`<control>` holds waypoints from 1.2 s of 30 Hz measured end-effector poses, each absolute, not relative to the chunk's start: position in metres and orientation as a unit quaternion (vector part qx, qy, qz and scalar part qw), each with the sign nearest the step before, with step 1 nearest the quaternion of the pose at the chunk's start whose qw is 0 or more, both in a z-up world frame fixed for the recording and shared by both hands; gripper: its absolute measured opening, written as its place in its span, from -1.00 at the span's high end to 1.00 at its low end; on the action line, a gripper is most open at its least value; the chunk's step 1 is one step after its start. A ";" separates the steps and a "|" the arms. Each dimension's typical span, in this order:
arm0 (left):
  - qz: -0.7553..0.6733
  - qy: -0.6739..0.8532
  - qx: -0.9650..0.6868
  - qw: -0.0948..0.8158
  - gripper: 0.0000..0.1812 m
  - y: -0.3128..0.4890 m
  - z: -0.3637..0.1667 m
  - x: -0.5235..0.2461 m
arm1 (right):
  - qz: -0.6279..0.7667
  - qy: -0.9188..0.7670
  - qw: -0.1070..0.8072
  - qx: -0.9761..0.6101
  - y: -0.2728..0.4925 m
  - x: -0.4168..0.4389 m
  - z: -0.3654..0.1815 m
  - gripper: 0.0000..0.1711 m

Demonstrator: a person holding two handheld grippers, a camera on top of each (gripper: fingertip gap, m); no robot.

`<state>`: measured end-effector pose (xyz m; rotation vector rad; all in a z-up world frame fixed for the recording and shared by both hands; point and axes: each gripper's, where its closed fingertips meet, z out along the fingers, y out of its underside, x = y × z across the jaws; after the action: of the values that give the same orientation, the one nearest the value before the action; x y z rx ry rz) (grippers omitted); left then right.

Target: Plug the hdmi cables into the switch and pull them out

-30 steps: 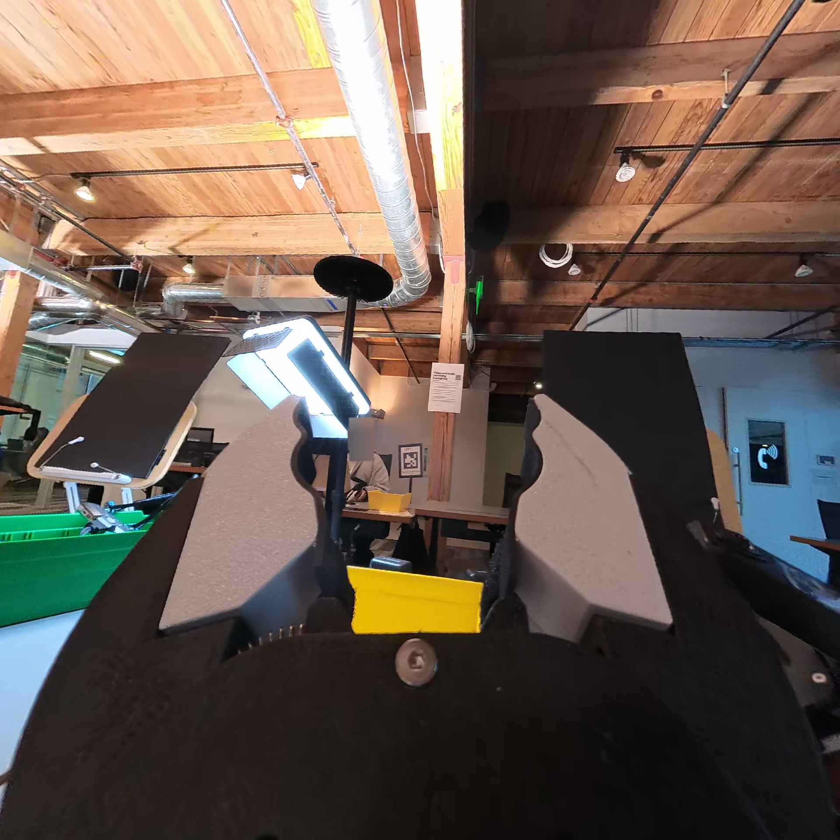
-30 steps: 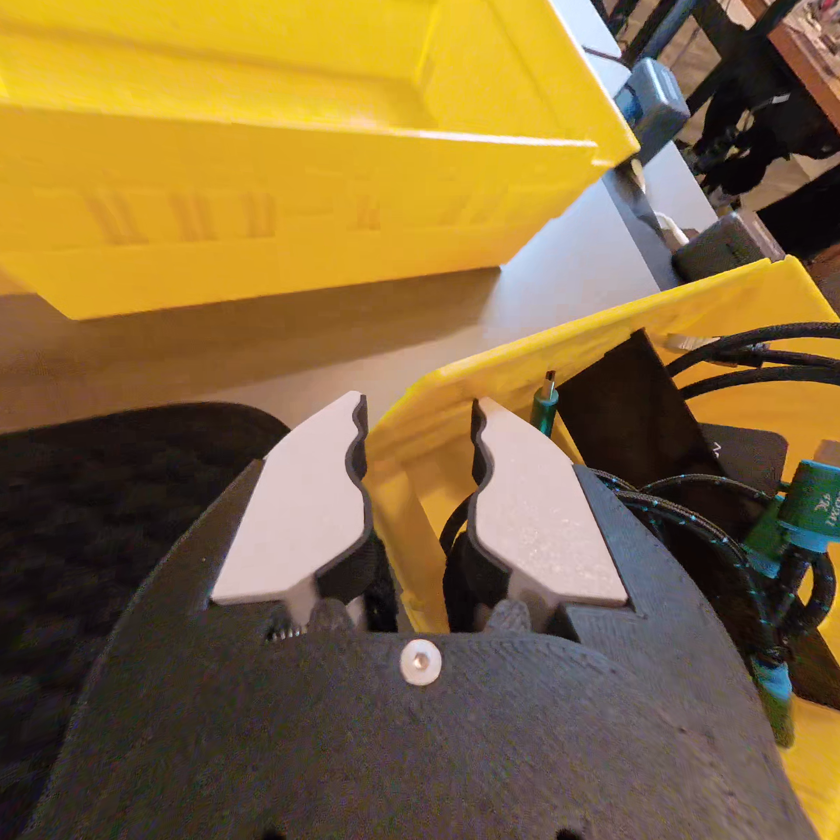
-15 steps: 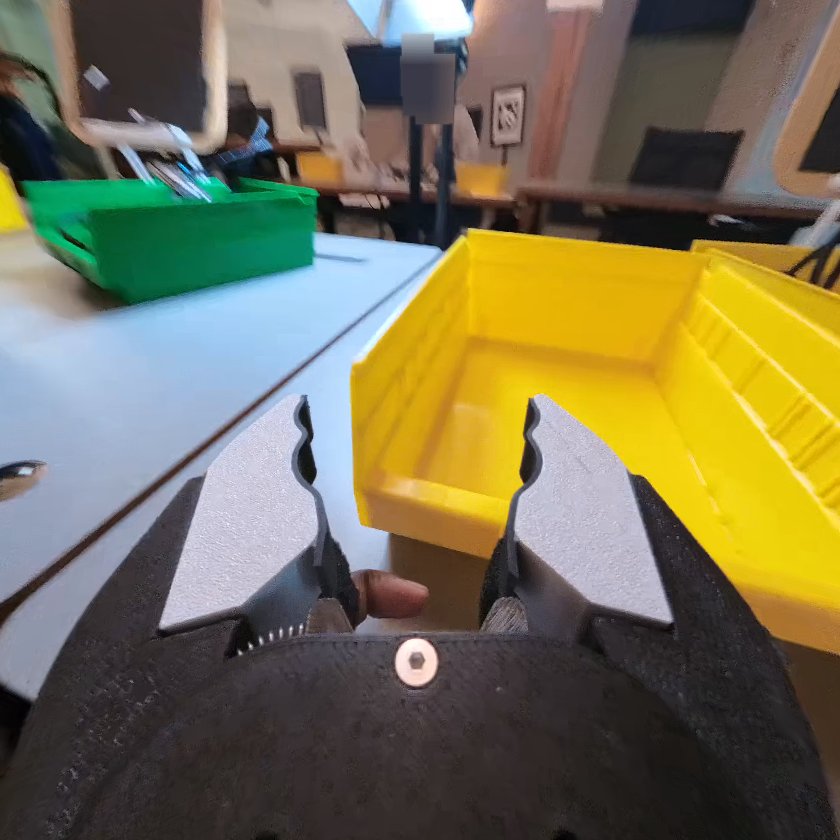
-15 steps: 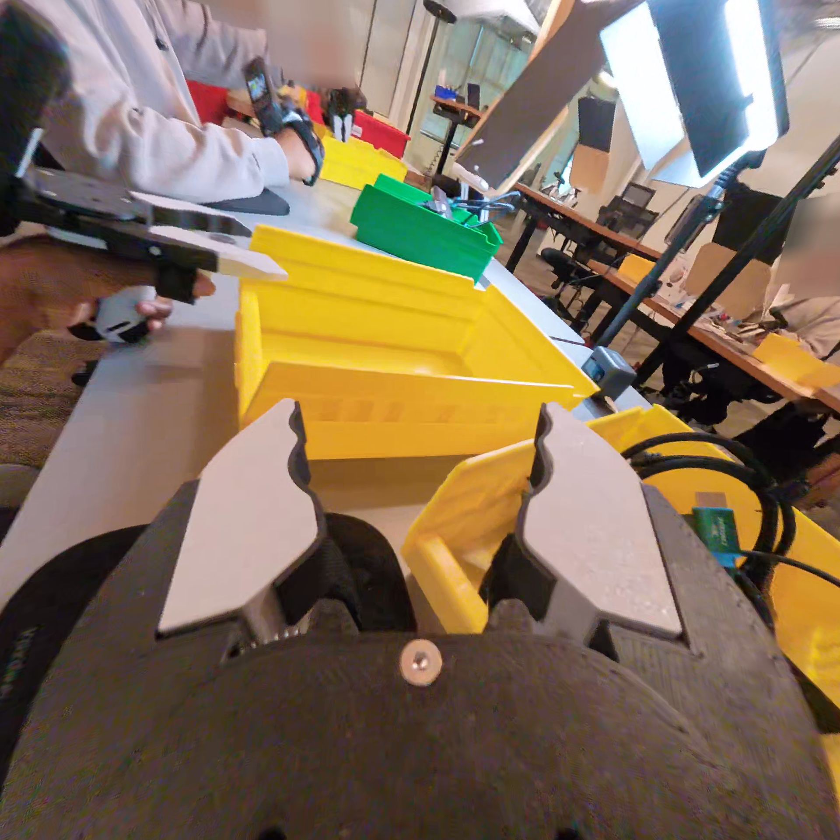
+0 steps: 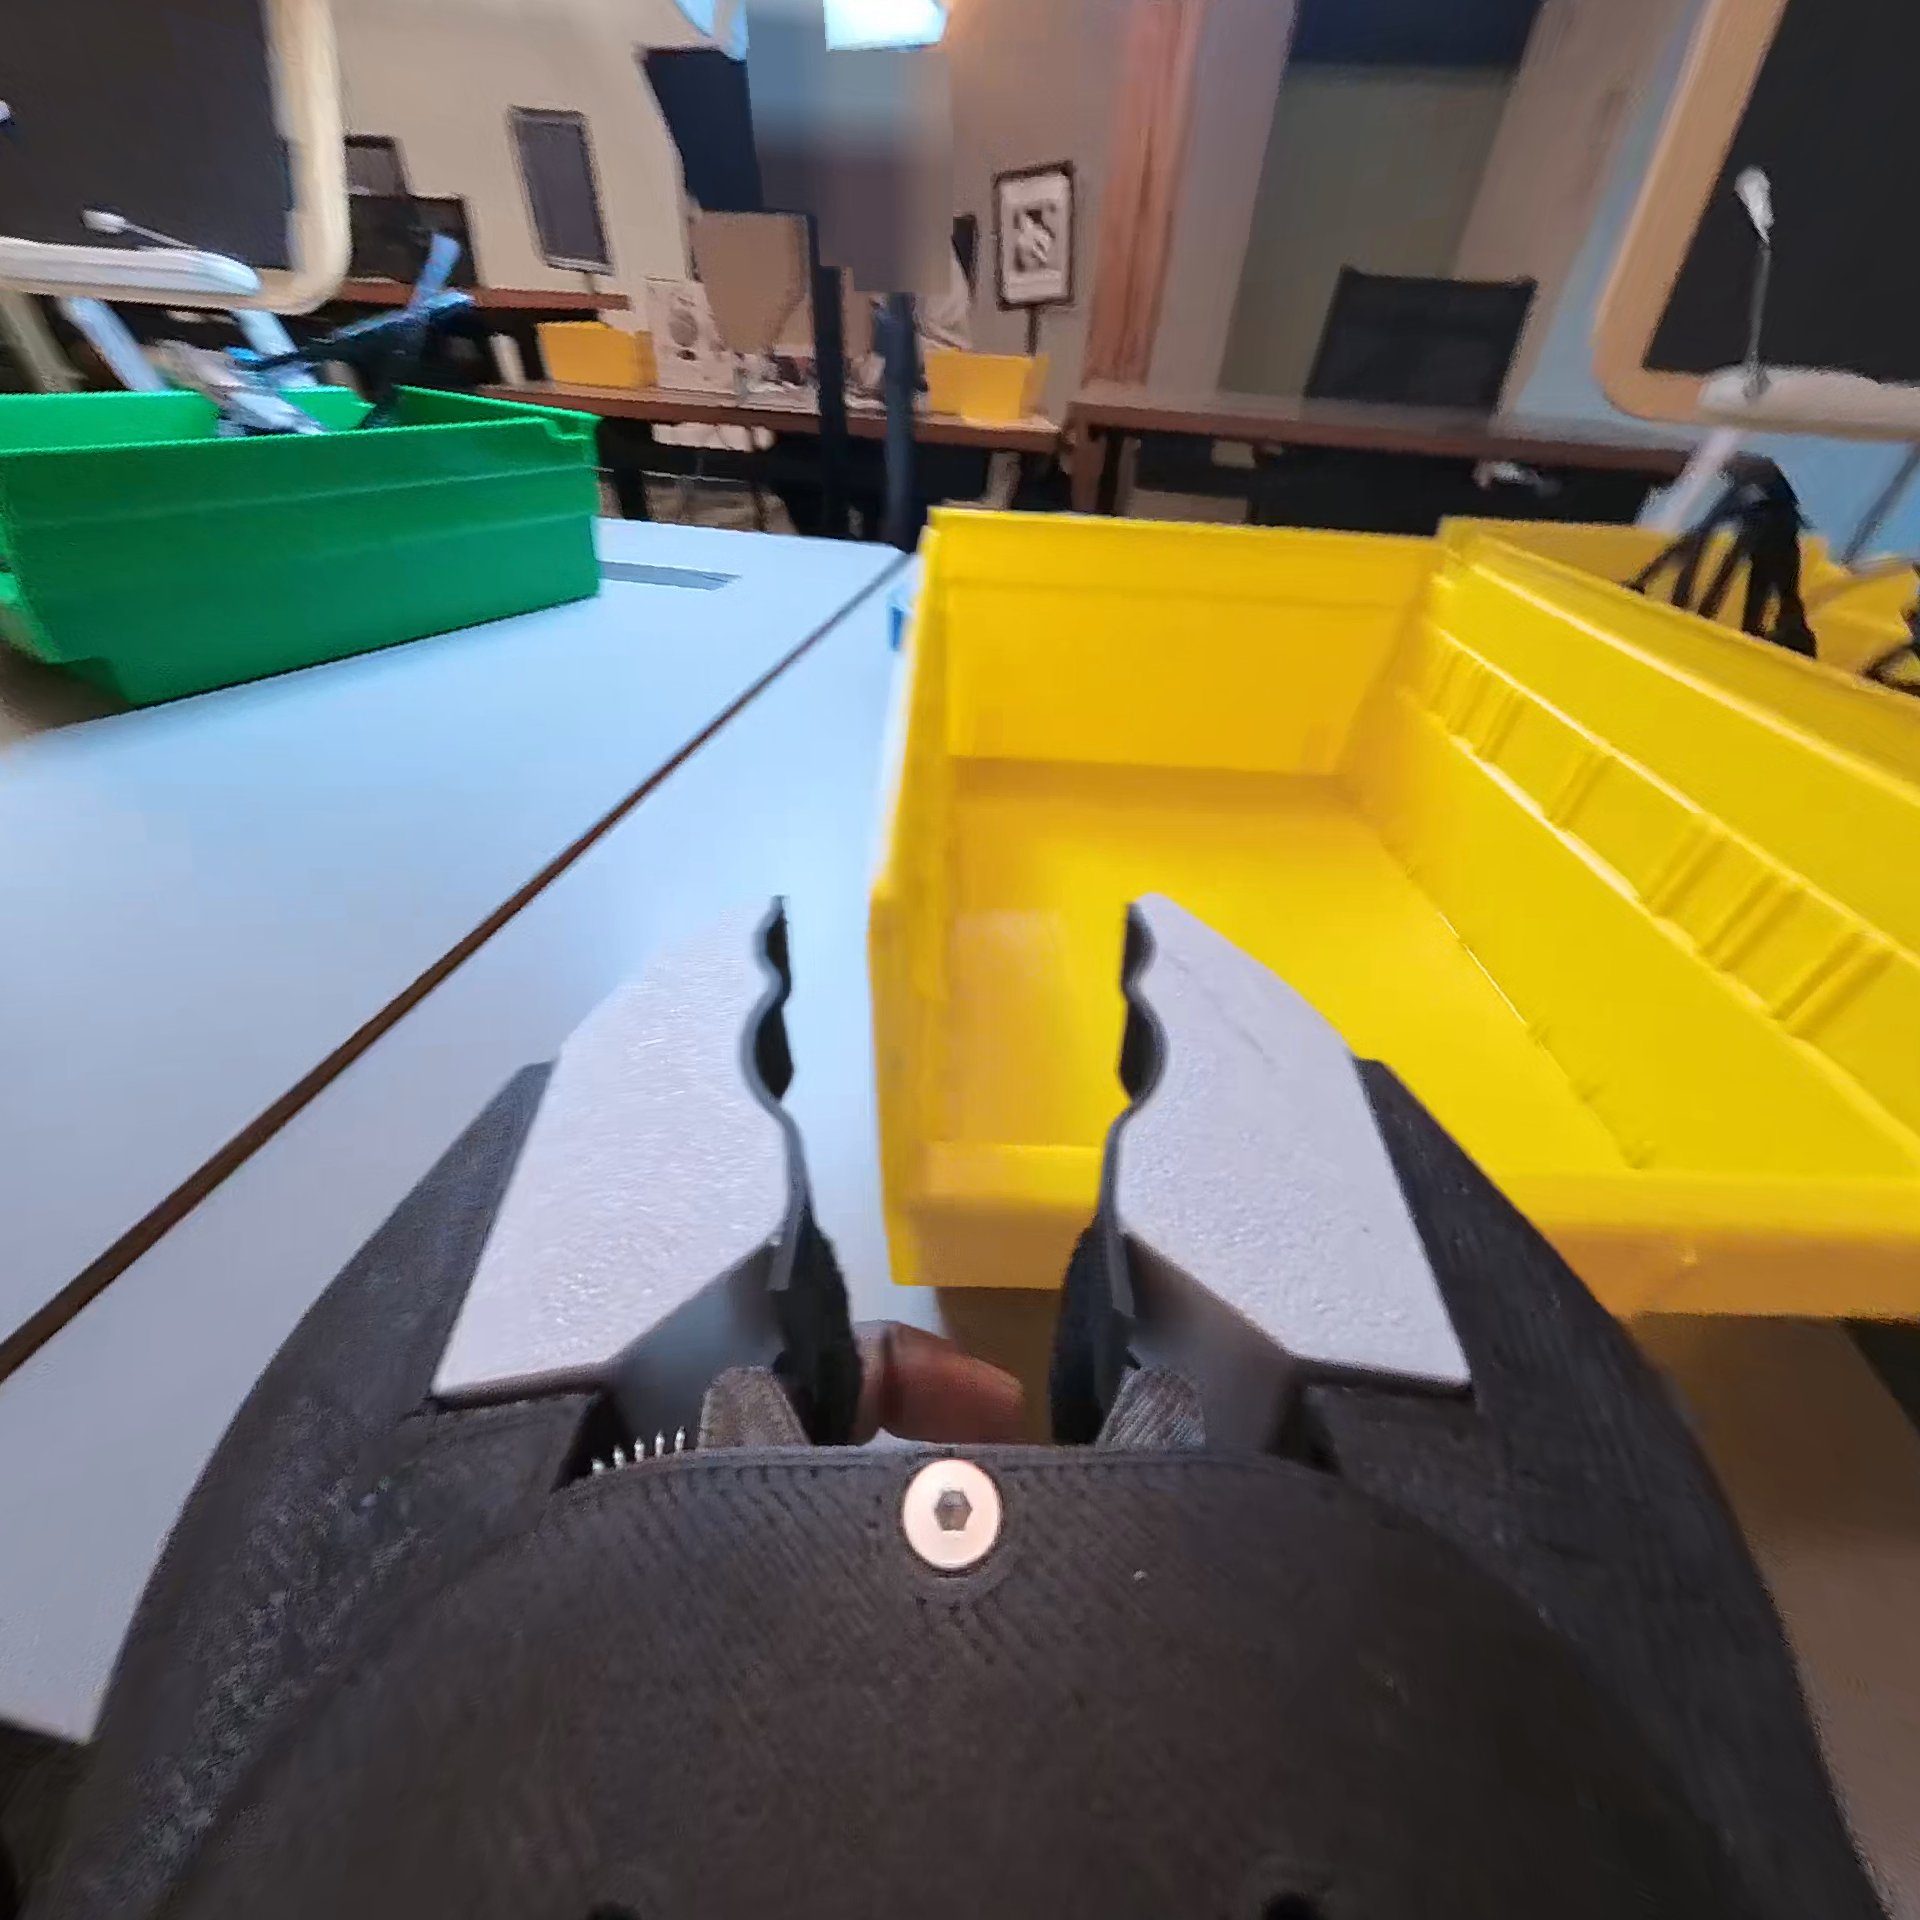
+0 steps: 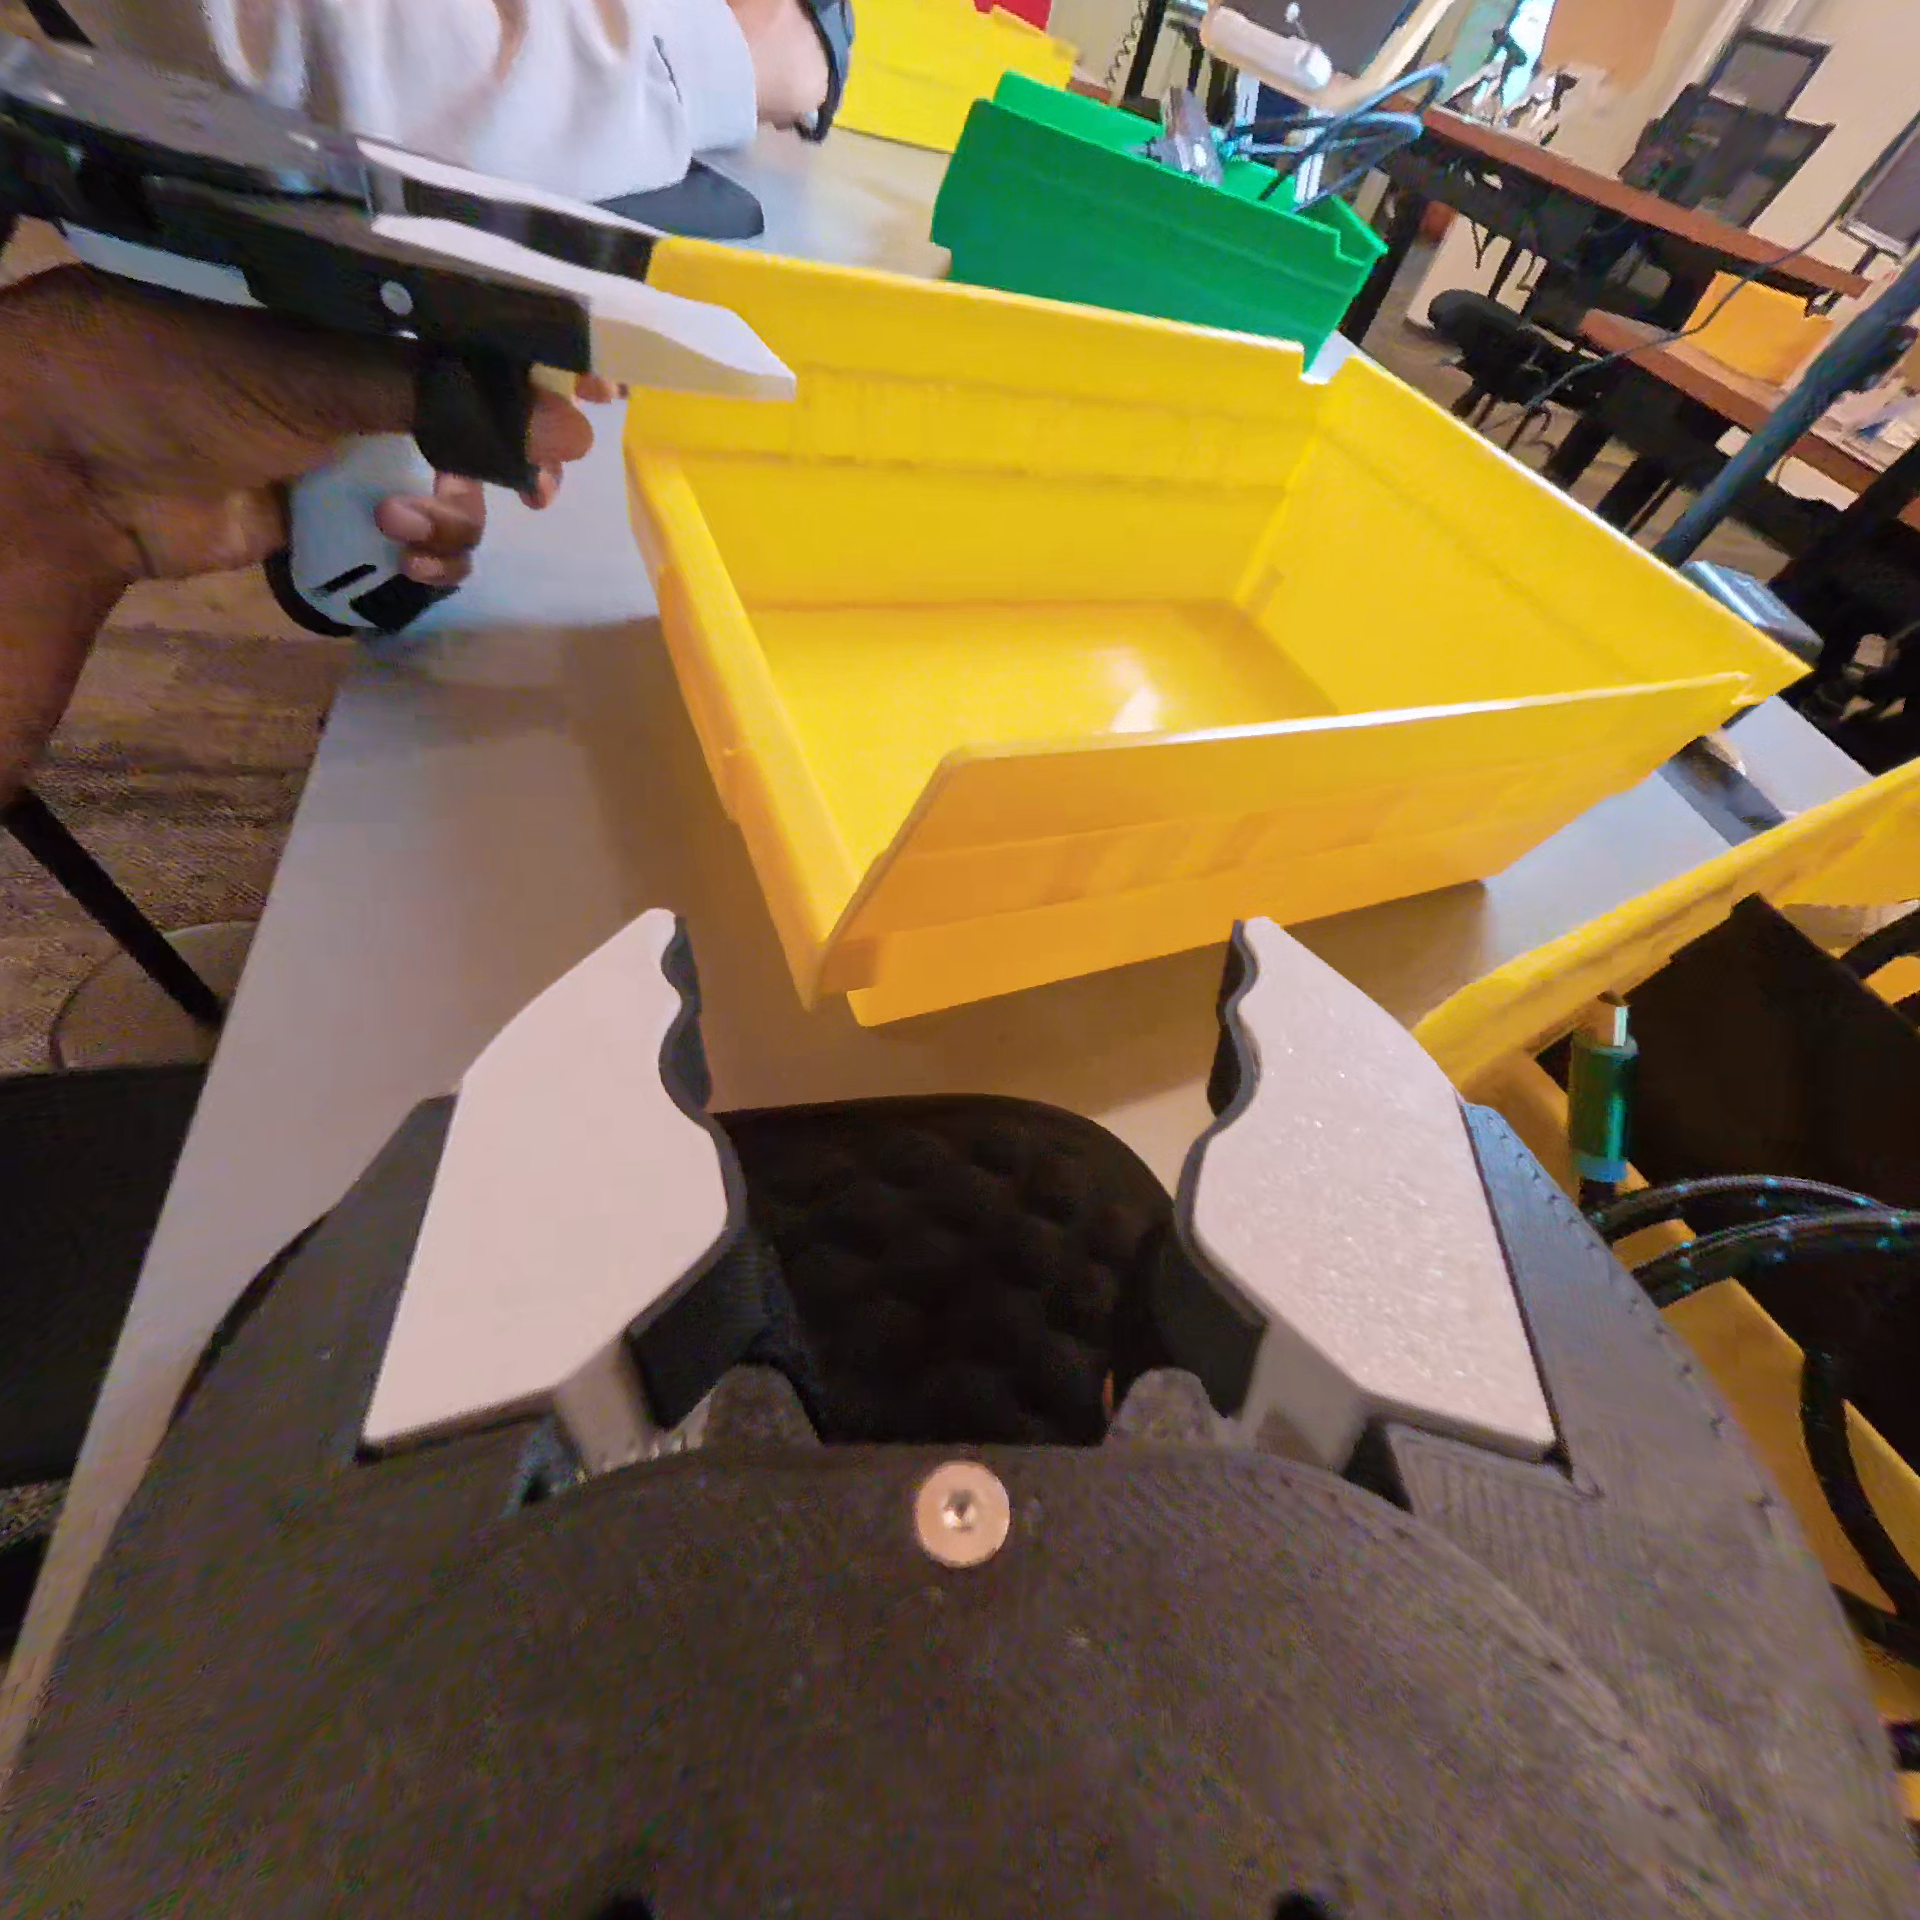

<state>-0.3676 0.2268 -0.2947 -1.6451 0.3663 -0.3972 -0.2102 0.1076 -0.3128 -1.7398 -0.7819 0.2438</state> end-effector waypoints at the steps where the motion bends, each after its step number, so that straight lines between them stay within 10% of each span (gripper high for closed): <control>1: -0.177 0.187 -0.732 0.631 0.50 0.223 -0.300 -0.359 | 0.097 -0.338 0.564 -0.747 0.108 -0.211 -0.317 -0.12; 11: -0.071 0.221 -0.769 0.596 0.34 0.235 -0.319 -0.350 | 0.038 -0.345 0.521 -0.780 0.125 -0.208 -0.333 0.07; 15: -0.075 0.218 -0.757 0.612 0.89 0.235 -0.314 -0.341 | 0.028 -0.301 0.549 -0.779 0.137 -0.195 -0.321 0.20; 22: -0.087 0.217 -0.769 0.595 0.92 0.218 -0.304 -0.346 | -0.012 -0.293 0.574 -0.764 0.146 -0.175 -0.313 0.74; 36: -0.164 0.159 -0.545 0.807 0.92 0.132 -0.155 -0.289 | -0.242 -0.285 0.753 -0.542 0.062 -0.120 -0.166 0.80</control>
<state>-0.2890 0.1318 -0.1552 -1.1651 0.3396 -0.3501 -0.1204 0.0620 -0.1660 -1.1824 -0.6217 -0.5279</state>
